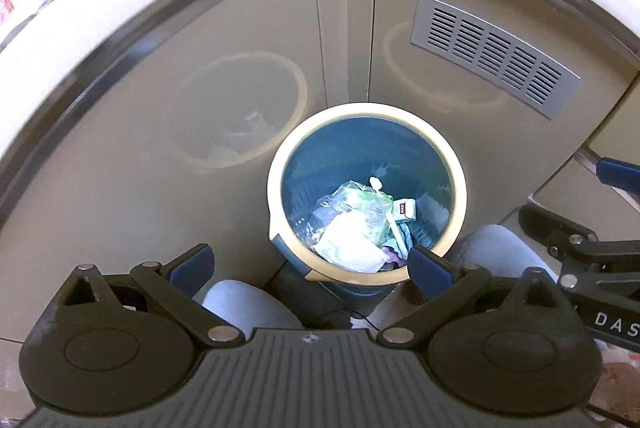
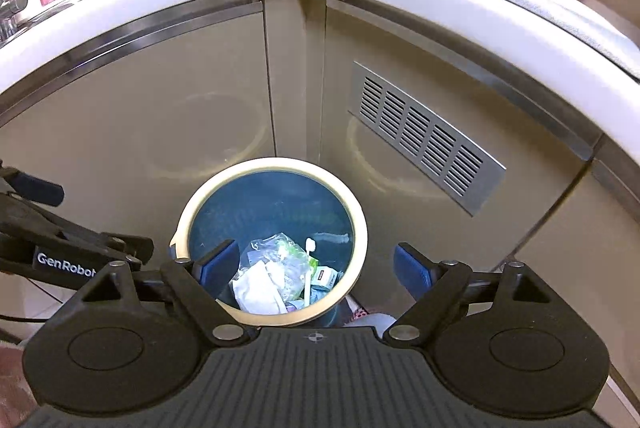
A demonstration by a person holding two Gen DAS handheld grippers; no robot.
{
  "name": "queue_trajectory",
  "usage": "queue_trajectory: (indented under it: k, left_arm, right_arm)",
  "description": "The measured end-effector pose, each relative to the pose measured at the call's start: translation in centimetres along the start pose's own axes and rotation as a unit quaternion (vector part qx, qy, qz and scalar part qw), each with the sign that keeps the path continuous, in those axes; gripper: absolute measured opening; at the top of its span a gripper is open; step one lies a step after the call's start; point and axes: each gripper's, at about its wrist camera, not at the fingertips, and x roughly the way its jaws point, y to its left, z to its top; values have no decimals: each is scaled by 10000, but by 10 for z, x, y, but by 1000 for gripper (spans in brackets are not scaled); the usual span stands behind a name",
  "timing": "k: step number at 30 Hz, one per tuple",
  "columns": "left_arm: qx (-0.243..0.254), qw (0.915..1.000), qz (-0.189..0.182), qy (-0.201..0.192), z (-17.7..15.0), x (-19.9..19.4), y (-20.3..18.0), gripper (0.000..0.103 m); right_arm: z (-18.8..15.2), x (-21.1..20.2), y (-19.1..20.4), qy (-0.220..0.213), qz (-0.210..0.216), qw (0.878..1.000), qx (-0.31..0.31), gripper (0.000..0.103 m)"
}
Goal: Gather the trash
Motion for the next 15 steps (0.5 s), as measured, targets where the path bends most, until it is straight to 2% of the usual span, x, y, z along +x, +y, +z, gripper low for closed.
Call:
queue_trajectory:
  k: [6, 15]
  left_arm:
    - [-62, 9995, 316, -49, -4, -12, 3, 103]
    - [-144, 9999, -90, 26, -6, -23, 9, 103]
  right_arm:
    - [-2, -11, 4, -131, -26, 9998, -110, 90]
    - [-5, -23, 5, -242, -65, 9996, -112, 92]
